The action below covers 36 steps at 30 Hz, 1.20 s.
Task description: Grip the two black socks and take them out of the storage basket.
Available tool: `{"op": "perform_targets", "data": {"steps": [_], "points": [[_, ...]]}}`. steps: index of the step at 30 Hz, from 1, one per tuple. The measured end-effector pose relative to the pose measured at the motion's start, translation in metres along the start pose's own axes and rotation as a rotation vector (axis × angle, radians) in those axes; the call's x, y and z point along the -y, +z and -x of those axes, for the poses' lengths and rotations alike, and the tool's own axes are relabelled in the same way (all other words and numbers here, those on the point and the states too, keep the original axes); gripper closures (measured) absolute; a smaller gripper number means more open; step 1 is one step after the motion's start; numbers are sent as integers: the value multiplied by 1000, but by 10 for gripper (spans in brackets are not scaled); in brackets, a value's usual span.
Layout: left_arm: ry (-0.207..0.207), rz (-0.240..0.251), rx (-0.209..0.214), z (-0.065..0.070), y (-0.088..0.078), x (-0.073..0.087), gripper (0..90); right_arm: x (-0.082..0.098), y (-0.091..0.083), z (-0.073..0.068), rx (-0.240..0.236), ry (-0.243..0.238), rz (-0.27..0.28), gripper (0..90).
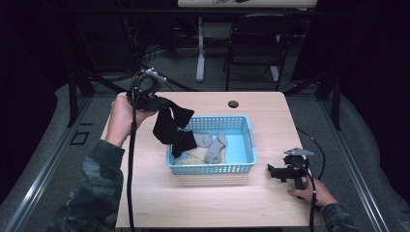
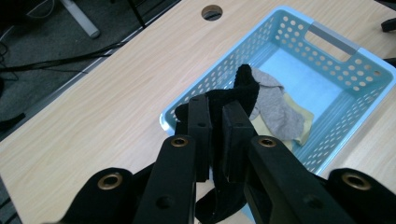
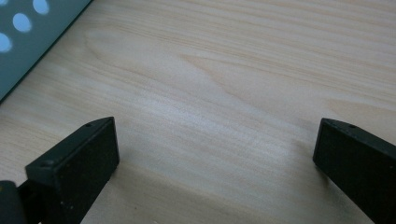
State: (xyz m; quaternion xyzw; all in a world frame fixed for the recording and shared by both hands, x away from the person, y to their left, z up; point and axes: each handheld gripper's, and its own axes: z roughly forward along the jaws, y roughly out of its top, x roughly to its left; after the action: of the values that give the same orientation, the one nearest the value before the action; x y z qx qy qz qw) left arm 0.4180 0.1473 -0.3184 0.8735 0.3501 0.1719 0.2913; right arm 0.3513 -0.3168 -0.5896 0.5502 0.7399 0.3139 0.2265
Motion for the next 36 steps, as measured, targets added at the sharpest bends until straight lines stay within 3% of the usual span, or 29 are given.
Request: {"op": "perform_targets", "data": {"steps": [14,25,36], "points": [[-79,-3,-62,-31,-24,30,843,0,0,0,0,0,0,0],[-170,-21,-106,-58,-33,70,843,0,0,0,0,0,0,0],[-270,-65,-113,-79,-16,112,843,0,0,0,0,0,0,0]]}}
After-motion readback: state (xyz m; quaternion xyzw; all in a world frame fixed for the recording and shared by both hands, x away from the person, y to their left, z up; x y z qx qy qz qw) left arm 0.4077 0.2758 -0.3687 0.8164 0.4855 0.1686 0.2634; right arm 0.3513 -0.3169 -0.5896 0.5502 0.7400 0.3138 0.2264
